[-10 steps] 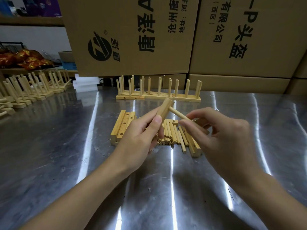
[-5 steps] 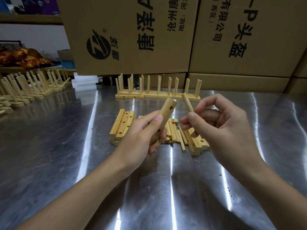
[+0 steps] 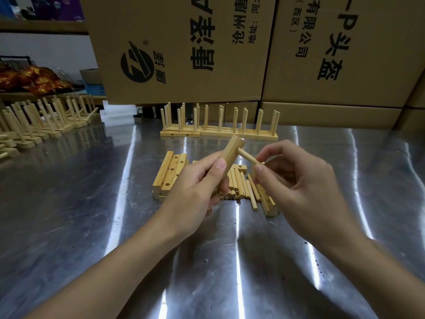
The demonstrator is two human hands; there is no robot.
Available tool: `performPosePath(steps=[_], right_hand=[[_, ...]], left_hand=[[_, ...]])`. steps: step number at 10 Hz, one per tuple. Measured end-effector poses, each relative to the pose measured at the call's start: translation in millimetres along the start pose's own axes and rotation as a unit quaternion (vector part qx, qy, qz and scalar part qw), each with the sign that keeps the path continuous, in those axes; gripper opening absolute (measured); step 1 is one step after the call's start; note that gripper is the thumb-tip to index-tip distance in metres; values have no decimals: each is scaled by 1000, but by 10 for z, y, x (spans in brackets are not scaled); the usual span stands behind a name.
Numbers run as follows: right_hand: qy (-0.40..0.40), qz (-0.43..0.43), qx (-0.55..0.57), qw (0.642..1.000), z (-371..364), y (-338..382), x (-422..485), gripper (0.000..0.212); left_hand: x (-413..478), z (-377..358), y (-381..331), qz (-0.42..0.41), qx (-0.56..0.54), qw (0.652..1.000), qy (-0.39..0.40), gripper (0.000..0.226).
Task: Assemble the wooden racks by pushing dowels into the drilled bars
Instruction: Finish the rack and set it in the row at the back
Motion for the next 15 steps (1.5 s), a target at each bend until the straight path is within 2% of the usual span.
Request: performPosePath(steps=[1,4,5,6,7,8,9,10,11,12,13,14,15], right_hand=[[-16,48,-88,995,-42,19,-26,7],[-50,9,-63,997,-56,63,-58,15],[-35,-73,48,996,-108,25,-68,32],[11,-204,184,961,-156,1,-66,36],[13,-165,108,980,-118,16,-53,37],[-9,-23,-142,990,-81,51,-79,38],[7,-67,-115,991,-80,83,-75,41],[135,-397,414,808,-107,83,4,41],[166,-402,425,794,-60,70,48,40],[82,-234,118,962,-30,24,14,48],[-14,-27,-171,985,-57,53,-50,44],[-12,-50,-105,993,-105,75,-81,44],[100,-388,379,834,-118,44,-13,42]], left_hand=[[3,5,47,-21,90,996,-3,28],[-25,-51,93,-33,136,990,10,36],[-38,-51,79,-44,150,988,1,41],[-44,-33,69,-45,167,985,0,41],[-35,-29,65,-41,174,984,0,40],[-34,-76,49,-43,168,985,5,40],[-40,-78,40,-42,174,984,5,42],[-31,-34,2,-55,159,986,4,42],[-21,-47,-25,-60,174,983,5,41],[-15,-65,7,-49,193,980,-3,42],[-16,-75,12,-36,169,985,-14,42],[-27,-75,5,-39,168,985,-14,41],[-16,-44,-9,-45,156,987,-11,40]])
Point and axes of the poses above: each hand's wrist, its own x-axis towards the middle knuckle, its own z-axis out of the back of the hand, y = z × x, the point moved 2 cm from there along x, towards the middle knuckle, and after that the axes turned 5 degrees about -z, right-handed, at the moved point
